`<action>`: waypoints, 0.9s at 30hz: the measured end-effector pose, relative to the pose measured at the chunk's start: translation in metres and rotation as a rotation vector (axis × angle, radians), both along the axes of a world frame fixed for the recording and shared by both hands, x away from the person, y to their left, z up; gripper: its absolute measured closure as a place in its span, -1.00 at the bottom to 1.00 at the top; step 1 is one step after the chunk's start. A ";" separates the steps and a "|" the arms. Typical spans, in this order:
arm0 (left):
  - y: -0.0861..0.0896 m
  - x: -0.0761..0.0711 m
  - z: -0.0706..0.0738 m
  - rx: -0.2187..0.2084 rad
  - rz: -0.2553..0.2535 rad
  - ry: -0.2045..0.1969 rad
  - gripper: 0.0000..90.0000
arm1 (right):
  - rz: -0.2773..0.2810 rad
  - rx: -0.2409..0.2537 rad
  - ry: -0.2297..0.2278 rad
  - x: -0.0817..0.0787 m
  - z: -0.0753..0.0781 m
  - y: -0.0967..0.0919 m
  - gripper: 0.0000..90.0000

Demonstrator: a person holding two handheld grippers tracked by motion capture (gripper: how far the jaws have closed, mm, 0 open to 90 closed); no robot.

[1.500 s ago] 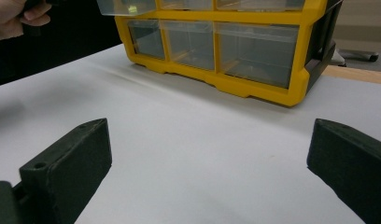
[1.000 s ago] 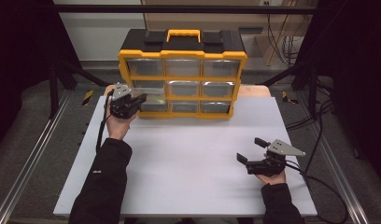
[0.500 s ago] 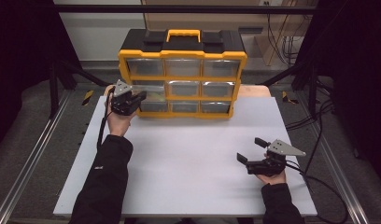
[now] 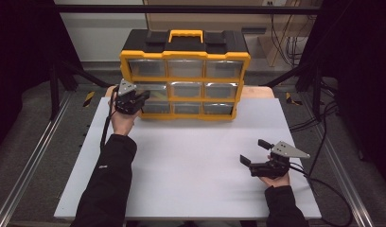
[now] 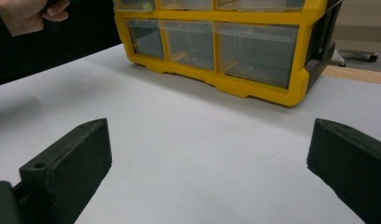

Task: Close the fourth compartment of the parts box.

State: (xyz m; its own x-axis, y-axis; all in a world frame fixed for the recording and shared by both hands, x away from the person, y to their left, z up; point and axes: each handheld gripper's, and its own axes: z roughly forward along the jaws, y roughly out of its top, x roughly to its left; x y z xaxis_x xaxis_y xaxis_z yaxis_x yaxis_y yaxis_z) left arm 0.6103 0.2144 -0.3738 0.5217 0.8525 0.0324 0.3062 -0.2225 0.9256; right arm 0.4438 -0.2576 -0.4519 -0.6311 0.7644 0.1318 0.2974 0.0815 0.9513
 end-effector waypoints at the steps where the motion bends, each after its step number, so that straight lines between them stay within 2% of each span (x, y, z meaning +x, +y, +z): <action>1: 0.000 0.000 0.000 0.000 0.000 0.000 0.99 | 0.000 0.000 0.000 0.000 0.000 0.000 -0.99; 11: -0.002 0.007 -0.001 0.009 0.023 0.001 0.99 | 0.000 0.001 -0.001 0.000 0.000 0.000 -0.99; 27: 0.000 0.012 -0.006 -0.003 0.050 0.018 0.99 | 0.004 0.002 0.002 0.000 0.000 0.001 -0.99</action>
State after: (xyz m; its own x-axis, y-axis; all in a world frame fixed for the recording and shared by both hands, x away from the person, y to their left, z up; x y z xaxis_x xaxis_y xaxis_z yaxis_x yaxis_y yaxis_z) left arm 0.6224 0.2145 -0.3793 0.4788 0.8777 0.0206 0.3335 -0.2035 0.9205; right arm 0.4438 -0.2570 -0.4522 -0.6335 0.7618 0.1351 0.2993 0.0803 0.9508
